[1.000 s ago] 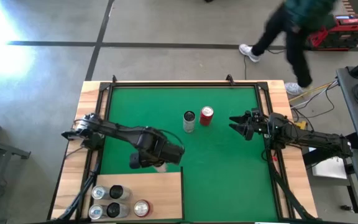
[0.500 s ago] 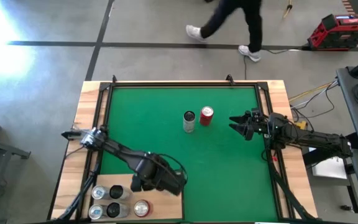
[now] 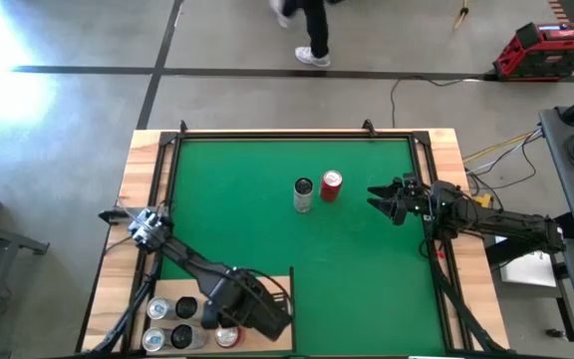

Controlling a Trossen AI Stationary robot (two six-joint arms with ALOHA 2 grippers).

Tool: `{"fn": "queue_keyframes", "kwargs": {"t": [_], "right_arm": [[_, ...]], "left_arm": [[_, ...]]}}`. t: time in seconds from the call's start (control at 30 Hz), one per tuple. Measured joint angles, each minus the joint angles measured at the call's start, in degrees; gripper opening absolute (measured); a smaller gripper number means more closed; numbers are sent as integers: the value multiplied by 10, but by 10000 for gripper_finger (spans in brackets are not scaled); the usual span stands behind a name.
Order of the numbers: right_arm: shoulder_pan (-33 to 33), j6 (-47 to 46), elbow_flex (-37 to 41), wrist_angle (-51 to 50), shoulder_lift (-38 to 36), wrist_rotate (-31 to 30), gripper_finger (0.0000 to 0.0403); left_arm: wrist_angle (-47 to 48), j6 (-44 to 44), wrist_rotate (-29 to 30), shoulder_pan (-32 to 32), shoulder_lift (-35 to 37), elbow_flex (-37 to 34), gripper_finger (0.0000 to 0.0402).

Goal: Place canned beverage on shelf
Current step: Put the bottom white and yellow soda can on the shelf

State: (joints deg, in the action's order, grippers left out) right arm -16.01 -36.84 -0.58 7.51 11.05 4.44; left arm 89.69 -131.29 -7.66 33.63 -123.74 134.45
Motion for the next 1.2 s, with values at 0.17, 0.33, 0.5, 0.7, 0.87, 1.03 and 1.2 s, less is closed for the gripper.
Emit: {"fn": "queue_keyframes", "kwargs": {"t": [0.17, 0.33, 0.5, 0.7, 0.87, 1.03, 1.2], "right_arm": [[0, 0, 0, 0, 0, 0, 318], [0, 0, 0, 0, 0, 0, 318], [0, 0, 0, 0, 0, 0, 318], [0, 0, 0, 0, 0, 0, 318], [0, 0, 0, 0, 0, 0, 318], [0, 0, 0, 0, 0, 0, 318], [0, 0, 0, 0, 0, 0, 318]], "left_arm": [[-24, 3, 1, 2, 0, 0, 244], [-36, 16, -5, 2, -9, 0, 244], [-50, 18, -10, 2, -23, 5, 244], [-59, 18, -22, 2, -25, 4, 244], [-58, 32, -23, 2, -25, 4, 244], [-57, 32, -23, 2, -25, 5, 254], [-54, 33, -16, 2, -24, 5, 258]]}}
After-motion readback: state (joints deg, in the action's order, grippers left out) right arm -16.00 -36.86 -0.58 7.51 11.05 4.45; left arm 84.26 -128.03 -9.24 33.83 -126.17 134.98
